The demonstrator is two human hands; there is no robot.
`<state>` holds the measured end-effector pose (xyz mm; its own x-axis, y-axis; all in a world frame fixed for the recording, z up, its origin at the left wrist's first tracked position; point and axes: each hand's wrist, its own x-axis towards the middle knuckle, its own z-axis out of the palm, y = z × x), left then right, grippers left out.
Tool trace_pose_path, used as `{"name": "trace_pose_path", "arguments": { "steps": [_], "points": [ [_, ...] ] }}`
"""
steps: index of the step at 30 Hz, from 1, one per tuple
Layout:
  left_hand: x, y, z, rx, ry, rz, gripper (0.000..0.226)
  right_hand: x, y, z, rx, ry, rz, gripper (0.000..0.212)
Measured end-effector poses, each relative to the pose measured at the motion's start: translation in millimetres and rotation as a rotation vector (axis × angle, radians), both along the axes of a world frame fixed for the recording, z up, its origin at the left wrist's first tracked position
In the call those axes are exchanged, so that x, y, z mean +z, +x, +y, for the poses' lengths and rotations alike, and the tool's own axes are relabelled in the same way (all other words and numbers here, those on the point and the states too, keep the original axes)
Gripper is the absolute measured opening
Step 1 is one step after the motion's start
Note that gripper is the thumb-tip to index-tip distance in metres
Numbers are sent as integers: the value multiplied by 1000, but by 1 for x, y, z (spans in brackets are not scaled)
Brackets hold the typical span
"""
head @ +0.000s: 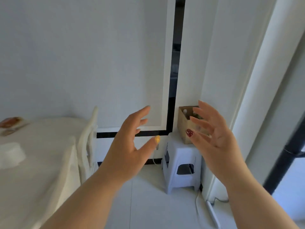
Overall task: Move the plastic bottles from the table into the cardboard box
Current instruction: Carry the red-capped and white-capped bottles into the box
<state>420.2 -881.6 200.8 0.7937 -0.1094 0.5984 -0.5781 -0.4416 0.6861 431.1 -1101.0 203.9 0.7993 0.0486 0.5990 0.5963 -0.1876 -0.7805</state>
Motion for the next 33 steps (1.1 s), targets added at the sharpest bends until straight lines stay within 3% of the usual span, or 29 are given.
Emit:
{"name": "trace_pose_path", "arguments": {
  "steps": [7,12,17,22,33],
  "points": [
    [19,-132,57,429,693,-237,76,13,-127,66,-388,-674,-189,77],
    [31,-215,83,605,794,-282,84,21,-194,100,-450,-704,-303,79],
    [30,-280,104,691,807,-197,83,23,-242,131,-366,-687,-289,79],
    [32,-343,135,688,636,-161,73,20,-290,167,-176,-521,-281,73],
    [26,-485,323,445,-203,-95,68,23,-413,352,309,107,-36,68]
  ]
}}
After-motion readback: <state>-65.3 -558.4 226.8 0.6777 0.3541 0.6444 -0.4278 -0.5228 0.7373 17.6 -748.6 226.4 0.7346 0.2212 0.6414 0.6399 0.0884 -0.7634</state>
